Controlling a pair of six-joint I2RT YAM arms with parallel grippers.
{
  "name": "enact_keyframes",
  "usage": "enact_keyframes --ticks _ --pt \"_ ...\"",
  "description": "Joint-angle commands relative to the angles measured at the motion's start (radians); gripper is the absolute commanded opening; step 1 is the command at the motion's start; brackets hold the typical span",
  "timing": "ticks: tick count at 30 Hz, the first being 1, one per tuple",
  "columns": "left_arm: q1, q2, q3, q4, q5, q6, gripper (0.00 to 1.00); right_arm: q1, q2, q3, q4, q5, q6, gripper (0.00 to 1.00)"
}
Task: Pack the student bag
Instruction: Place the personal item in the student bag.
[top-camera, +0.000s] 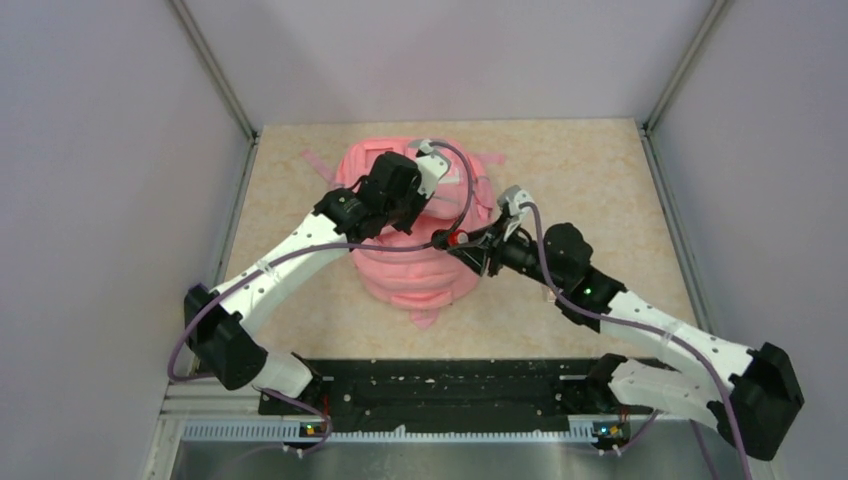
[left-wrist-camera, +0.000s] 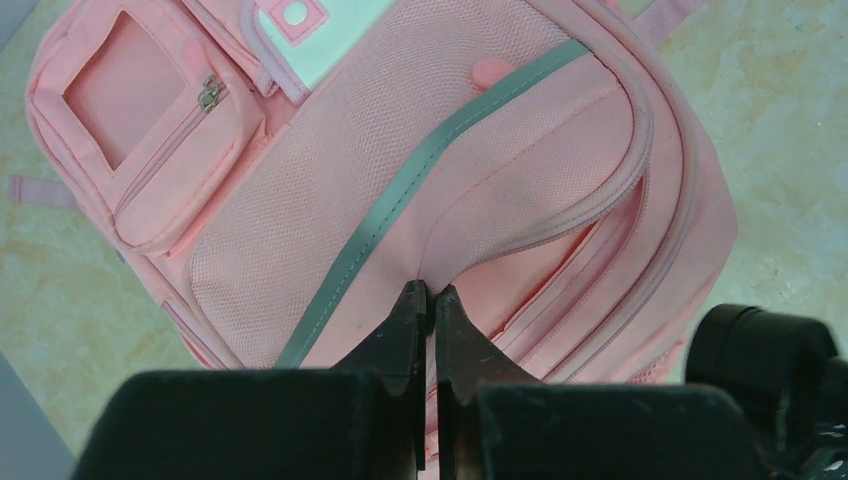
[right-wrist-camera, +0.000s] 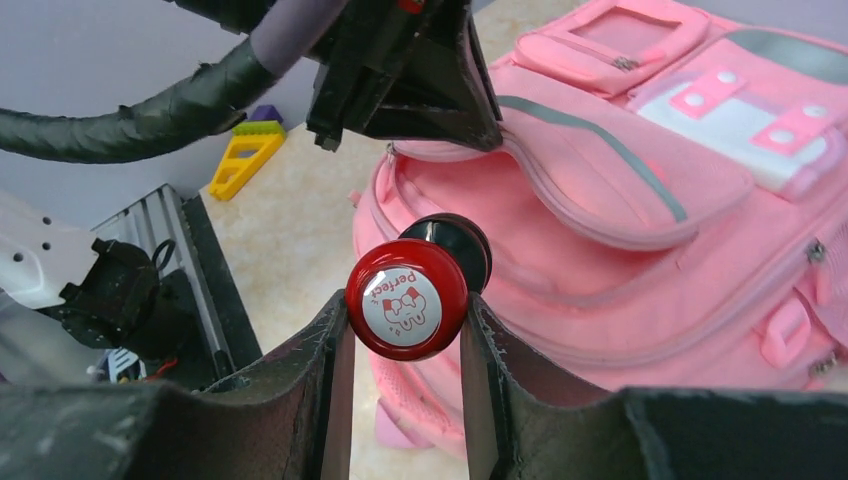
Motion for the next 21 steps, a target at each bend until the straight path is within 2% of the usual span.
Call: enact_keyframes --ticks 1,4,11,15,20,21 --pt "-0.002 -0.035 0.076 0.117 0.027 -0.056 0.00 0.047 0.105 0.000 0.271 0.067 -0.099 0.00" --pt "-0.002 -0.043 0.072 0.132 0.030 -0.066 0.00 0.050 0.212 -0.027 0.420 0.129 -0.130 0.00" --pt "-0.002 -0.047 0.077 0.129 0.043 -0.078 0.00 0.081 0.437 -0.029 0.636 0.200 -0.214 0.00" --pt "-0.002 -0.050 0.078 0.133 0.060 -0.090 0.00 0.091 0.568 0.017 0.655 0.262 -0.204 0.00" --pt "-0.002 -0.054 0.074 0.143 0.078 -0.101 0.00 0.091 0.718 0.159 0.580 0.337 -0.197 0.00" --pt "-0.003 -0.054 0.073 0.144 0.079 -0.103 0.00 0.092 0.747 0.187 0.576 0.351 -0.196 0.03"
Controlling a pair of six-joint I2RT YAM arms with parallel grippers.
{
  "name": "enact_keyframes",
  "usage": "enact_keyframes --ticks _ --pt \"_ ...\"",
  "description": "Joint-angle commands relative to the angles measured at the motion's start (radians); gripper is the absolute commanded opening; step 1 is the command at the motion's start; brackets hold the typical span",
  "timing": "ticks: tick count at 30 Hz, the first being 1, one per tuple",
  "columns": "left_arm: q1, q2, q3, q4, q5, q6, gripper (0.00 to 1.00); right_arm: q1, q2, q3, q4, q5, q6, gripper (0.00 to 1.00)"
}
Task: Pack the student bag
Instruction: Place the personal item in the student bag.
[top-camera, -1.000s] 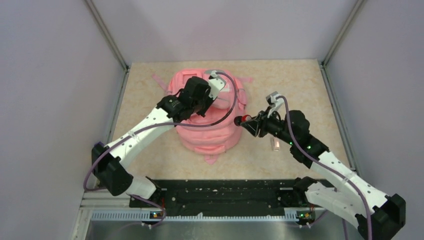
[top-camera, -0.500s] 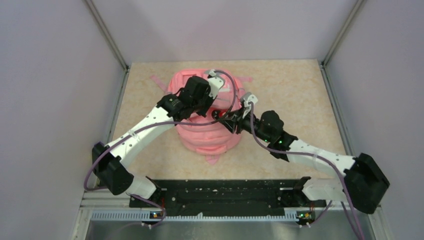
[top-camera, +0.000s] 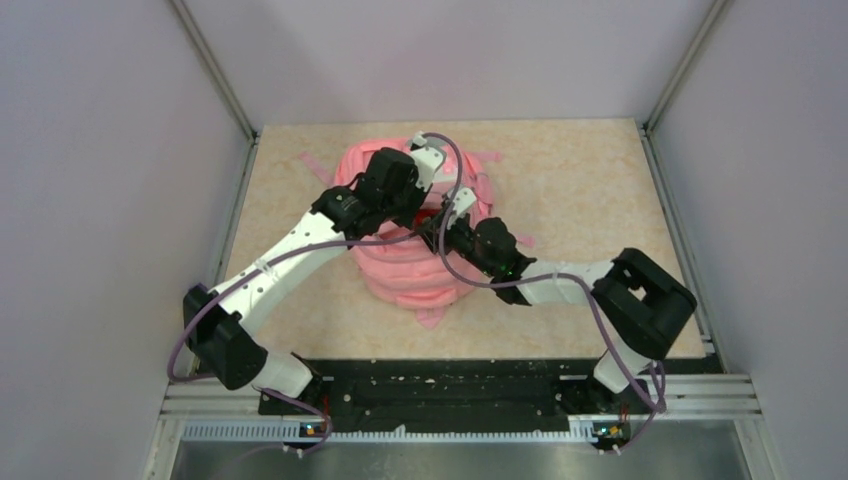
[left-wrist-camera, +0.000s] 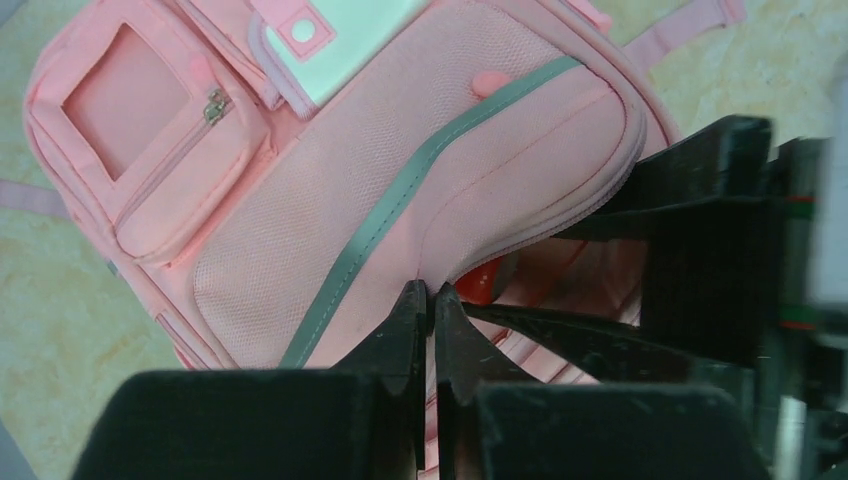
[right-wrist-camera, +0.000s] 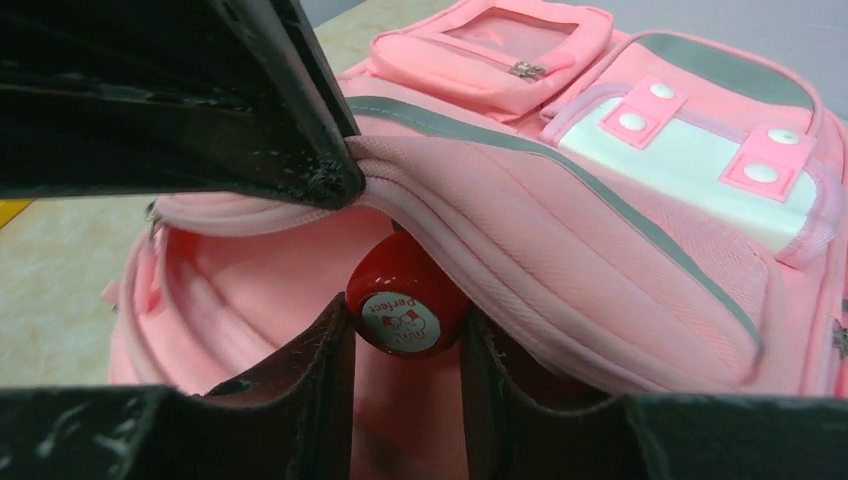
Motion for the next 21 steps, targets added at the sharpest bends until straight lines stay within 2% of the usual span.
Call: enact_keyframes --ticks 1,2,4,8,11,15,18,21 --pt "-0.010 -0.055 0.063 0.131 0.061 -0.042 0.00 0.007 0.114 0.136 -0.025 0.108 -0.011 0.11" --pt "-0.010 -0.054 0.061 0.130 0.056 -0.042 0.00 0.007 0.126 0.152 -0.032 0.121 -0.011 0.25" --pt "-0.010 -0.058 0.053 0.135 0.040 -0.040 0.00 0.009 0.128 0.166 -0.054 0.121 -0.015 0.46" --pt "-0.002 -0.072 0.018 0.169 0.010 -0.036 0.00 0.007 0.046 0.109 -0.068 0.077 -0.010 0.74" --pt "0.010 -0.071 0.008 0.181 0.015 -0.045 0.00 0.008 -0.066 0.042 -0.123 0.070 0.013 0.84" --pt "0.021 -0.074 -0.004 0.195 0.022 -0.054 0.00 0.007 -0.242 -0.032 -0.273 0.066 0.055 0.86" --pt "0.029 -0.076 -0.014 0.203 0.022 -0.057 0.00 0.007 -0.372 -0.050 -0.450 0.141 0.104 0.90" --pt "0.036 -0.073 -0.026 0.209 0.030 -0.059 0.00 -0.023 -0.439 -0.014 -0.669 0.168 0.136 0.98"
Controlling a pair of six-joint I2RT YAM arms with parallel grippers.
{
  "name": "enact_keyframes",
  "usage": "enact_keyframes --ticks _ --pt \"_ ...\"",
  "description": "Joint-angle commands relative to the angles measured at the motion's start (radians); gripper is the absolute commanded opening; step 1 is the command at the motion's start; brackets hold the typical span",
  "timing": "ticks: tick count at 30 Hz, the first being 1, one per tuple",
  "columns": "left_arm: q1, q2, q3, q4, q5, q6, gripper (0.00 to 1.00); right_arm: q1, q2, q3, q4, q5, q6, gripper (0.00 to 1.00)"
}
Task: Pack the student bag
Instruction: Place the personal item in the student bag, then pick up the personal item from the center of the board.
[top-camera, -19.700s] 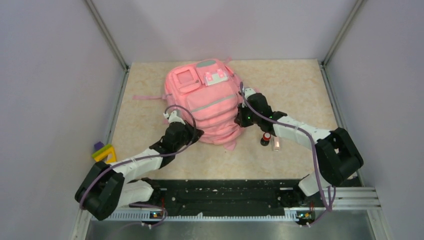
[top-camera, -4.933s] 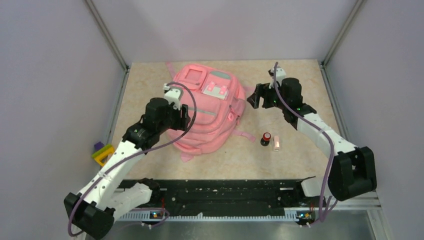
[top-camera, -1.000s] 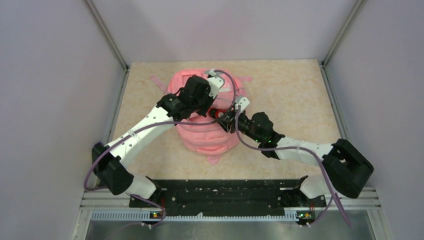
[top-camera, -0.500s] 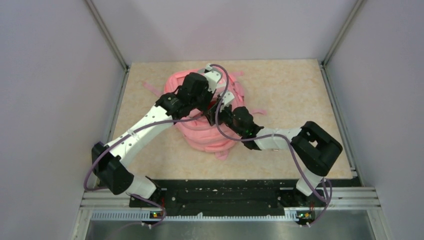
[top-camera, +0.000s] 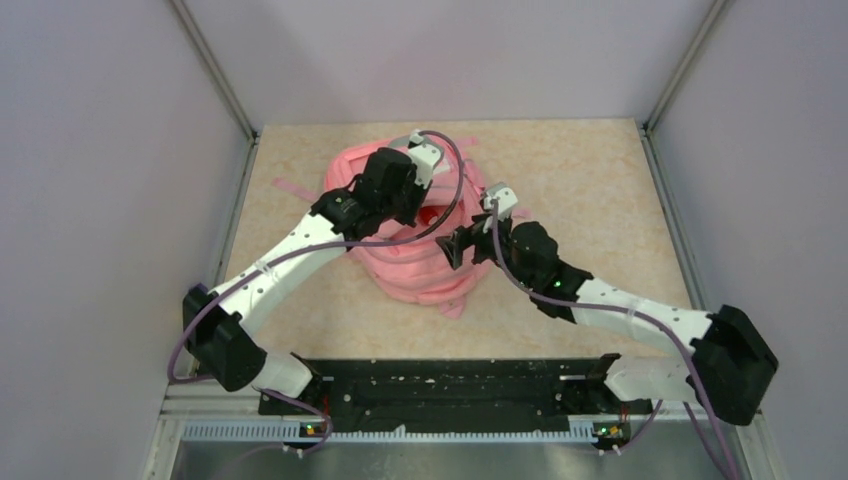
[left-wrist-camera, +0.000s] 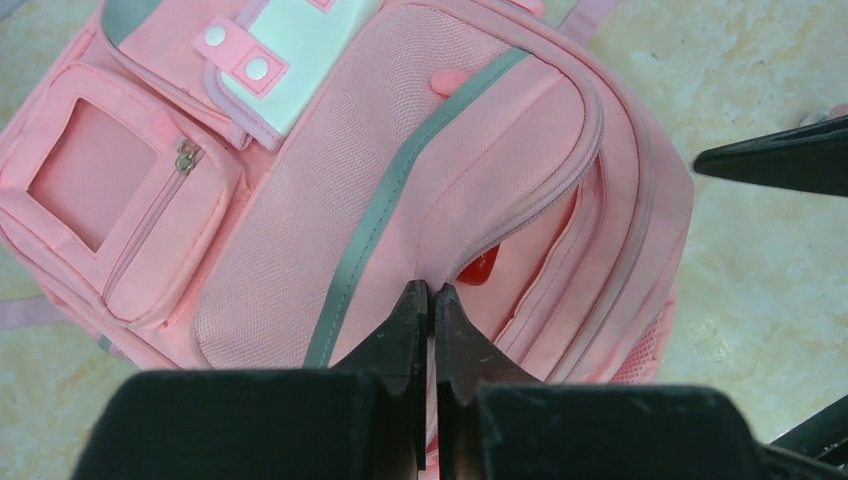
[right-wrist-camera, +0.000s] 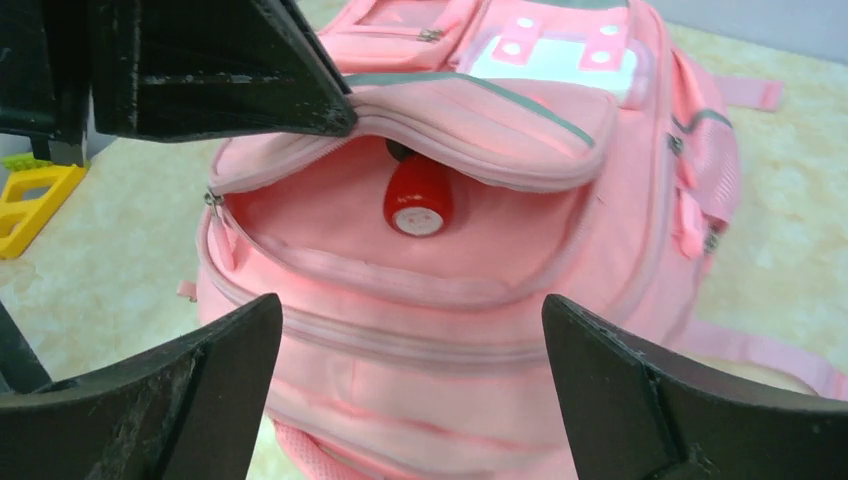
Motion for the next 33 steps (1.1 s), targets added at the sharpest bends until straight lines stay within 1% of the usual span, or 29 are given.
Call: enact_keyframes --ticks 1,3,5,6,12,14,16,18,21,23,25,28,33 --pt "0.015 -0.065 -0.002 0.121 0.010 -0.015 0.00 -0.059 -0.088 0.056 -0.374 0.040 0.084 0.98" --pt "0.017 -0.065 -0.010 0.123 0.014 -0.015 0.00 -0.132 -0.074 0.092 -0.541 -0.012 0.144 0.99" --pt "0.018 -0.068 -0.017 0.120 0.017 -0.013 0.00 -0.200 -0.066 0.095 -0.646 -0.073 0.174 0.98" --pt "0.018 -0.070 -0.019 0.118 0.018 -0.012 0.00 -0.222 -0.070 0.080 -0.679 -0.076 0.186 0.98" --pt "0.019 -0.100 -0.049 0.101 0.020 -0.011 0.00 -0.351 -0.170 -0.034 -0.781 0.044 0.308 0.99" --pt "0.019 -0.109 -0.063 0.096 0.026 -0.010 0.00 -0.401 -0.193 -0.060 -0.808 0.079 0.357 0.97" --pt "0.020 -0.116 -0.076 0.096 0.039 -0.013 0.00 -0.439 -0.184 -0.070 -0.854 0.114 0.406 0.95" --pt "0.020 -0.126 -0.089 0.102 0.045 -0.015 0.00 -0.446 -0.174 -0.068 -0.902 0.166 0.440 0.94" --pt "0.020 -0.135 -0.100 0.106 0.049 -0.013 0.00 -0.447 -0.170 -0.083 -0.905 0.195 0.452 0.91" --pt "0.020 -0.137 -0.102 0.107 0.053 -0.013 0.00 -0.447 -0.156 -0.097 -0.886 0.183 0.452 0.86" --pt "0.020 -0.138 -0.105 0.109 0.057 -0.013 0.00 -0.449 -0.123 -0.100 -0.879 0.160 0.455 0.78" --pt "0.020 -0.143 -0.109 0.110 0.066 -0.015 0.00 -0.450 -0.076 -0.105 -0.857 0.131 0.449 0.71" --pt "0.020 -0.161 -0.118 0.113 0.078 -0.019 0.00 -0.450 -0.043 -0.123 -0.843 0.146 0.451 0.66"
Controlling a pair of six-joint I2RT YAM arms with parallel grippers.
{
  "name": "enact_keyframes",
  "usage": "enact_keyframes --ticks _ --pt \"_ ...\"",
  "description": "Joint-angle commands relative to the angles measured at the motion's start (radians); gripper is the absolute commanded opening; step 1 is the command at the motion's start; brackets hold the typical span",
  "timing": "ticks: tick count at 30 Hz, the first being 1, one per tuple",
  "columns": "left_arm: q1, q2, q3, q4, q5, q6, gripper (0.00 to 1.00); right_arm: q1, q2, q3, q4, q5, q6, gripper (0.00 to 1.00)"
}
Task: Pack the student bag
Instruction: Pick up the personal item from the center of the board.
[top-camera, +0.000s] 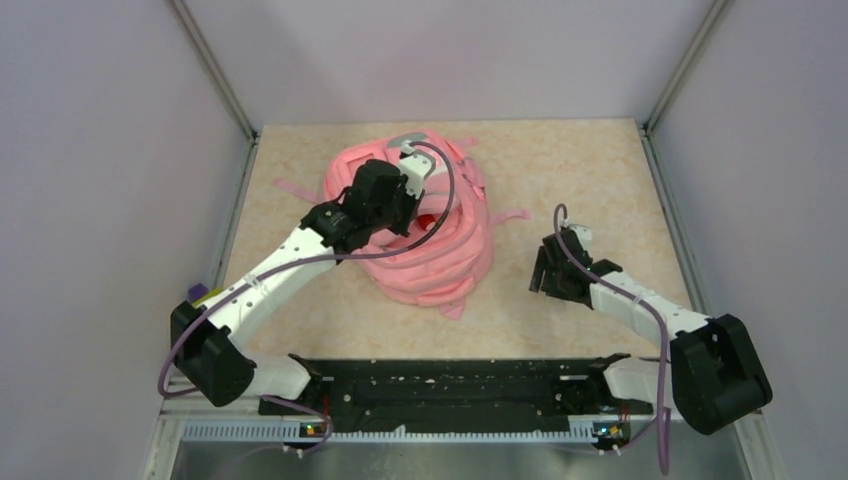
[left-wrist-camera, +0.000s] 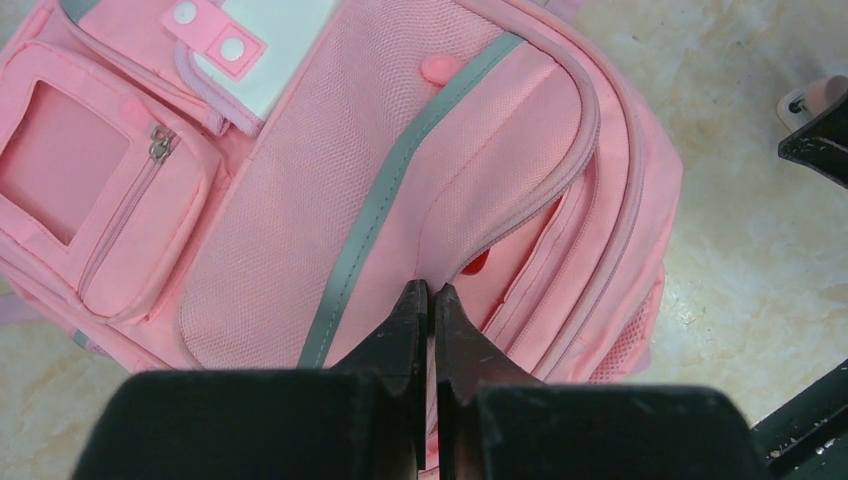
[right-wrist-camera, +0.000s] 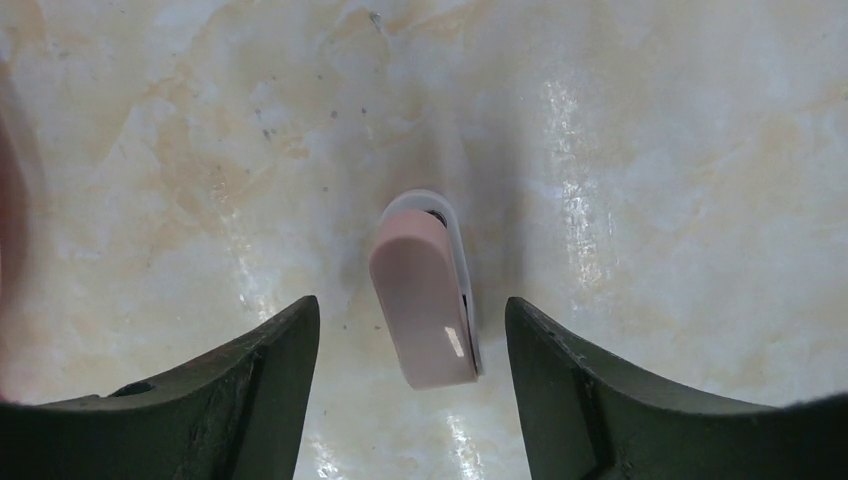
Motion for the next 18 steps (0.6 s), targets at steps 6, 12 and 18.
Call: enact_keyframes --ticks 6,12,18 --pt "0.005 -0.082 0.000 0.057 0.024 -0.018 0.00 -0.006 0.034 -0.019 0.059 -0.060 -0.014 0.21" --pt "0.004 -0.093 0.001 0.055 0.081 -0.017 0.00 0.004 -0.084 0.026 0.088 -0.256 -0.127 0.00" --pt "0.005 -0.107 0.000 0.056 0.116 -0.046 0.00 0.164 -0.195 0.131 0.231 -0.426 -0.145 0.00"
